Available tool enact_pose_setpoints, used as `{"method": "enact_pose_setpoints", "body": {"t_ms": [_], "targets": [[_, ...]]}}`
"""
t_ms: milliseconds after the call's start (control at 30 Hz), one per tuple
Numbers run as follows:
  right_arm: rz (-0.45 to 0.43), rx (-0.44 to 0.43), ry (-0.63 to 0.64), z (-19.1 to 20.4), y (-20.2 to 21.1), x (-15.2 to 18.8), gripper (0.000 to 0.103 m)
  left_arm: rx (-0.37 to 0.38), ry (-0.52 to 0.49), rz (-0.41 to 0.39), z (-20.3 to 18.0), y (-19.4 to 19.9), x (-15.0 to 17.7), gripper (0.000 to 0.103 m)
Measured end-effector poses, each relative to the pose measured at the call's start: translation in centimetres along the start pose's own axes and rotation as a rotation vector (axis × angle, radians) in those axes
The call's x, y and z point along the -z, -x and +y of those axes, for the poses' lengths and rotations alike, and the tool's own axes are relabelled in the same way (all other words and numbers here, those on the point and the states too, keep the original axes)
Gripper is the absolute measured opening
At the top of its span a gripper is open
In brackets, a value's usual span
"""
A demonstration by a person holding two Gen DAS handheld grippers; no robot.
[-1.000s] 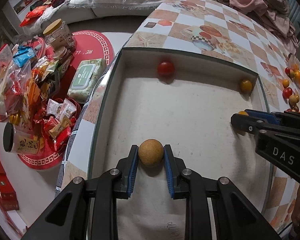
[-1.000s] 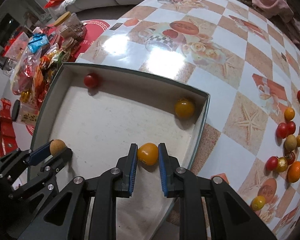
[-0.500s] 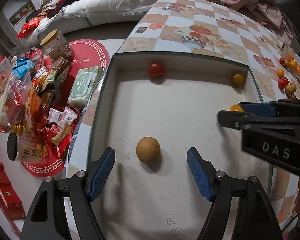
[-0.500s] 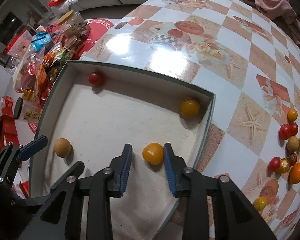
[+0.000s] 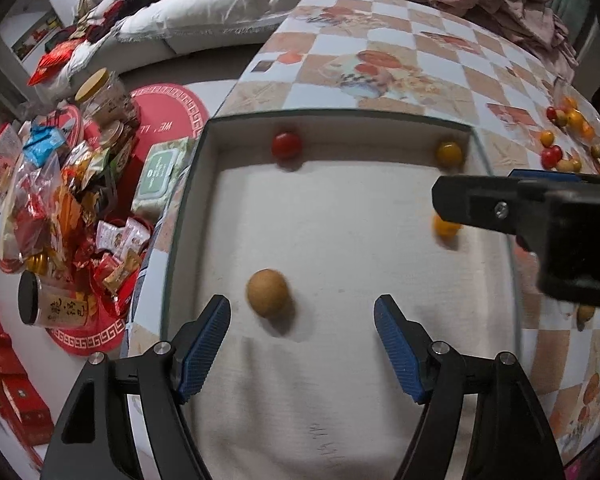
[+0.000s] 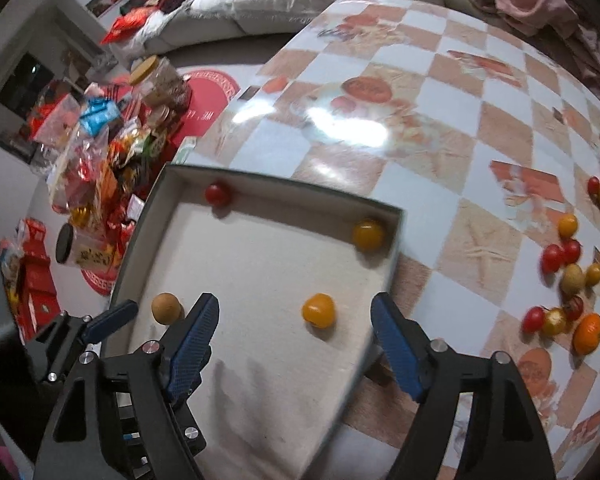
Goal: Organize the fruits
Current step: 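Withdraw both tools from the tray back over the fruits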
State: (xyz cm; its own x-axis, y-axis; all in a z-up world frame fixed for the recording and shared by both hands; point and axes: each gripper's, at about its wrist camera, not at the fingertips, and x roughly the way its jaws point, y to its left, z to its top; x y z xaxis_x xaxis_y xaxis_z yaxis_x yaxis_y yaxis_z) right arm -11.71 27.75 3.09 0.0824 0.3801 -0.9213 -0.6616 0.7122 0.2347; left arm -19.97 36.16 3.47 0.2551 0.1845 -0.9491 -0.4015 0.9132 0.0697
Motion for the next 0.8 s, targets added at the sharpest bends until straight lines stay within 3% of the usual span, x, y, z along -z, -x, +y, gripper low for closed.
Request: {"method": "enact_pose_setpoints", "body": {"t_ms": [233, 467, 800], "targets": [[-0.047, 0.026, -0.09, -3.7, 3.1, 1.4, 0.081, 0.034, -0.071, -0.027, -4.1, 1.8, -1.0, 0.075], [-0.07, 0.103, -0.225, -10.1, 6.3, 5.3, 0.081, 0.066, -0.157, -0.057, -9.3, 3.5, -1.8, 0.075], [-0.035, 0.224, -0.395, -18.8, 7.9, 10.6, 0.081, 0.138, -0.235, -0.033, -16.1, 3.3, -2.2, 0.075]]}}
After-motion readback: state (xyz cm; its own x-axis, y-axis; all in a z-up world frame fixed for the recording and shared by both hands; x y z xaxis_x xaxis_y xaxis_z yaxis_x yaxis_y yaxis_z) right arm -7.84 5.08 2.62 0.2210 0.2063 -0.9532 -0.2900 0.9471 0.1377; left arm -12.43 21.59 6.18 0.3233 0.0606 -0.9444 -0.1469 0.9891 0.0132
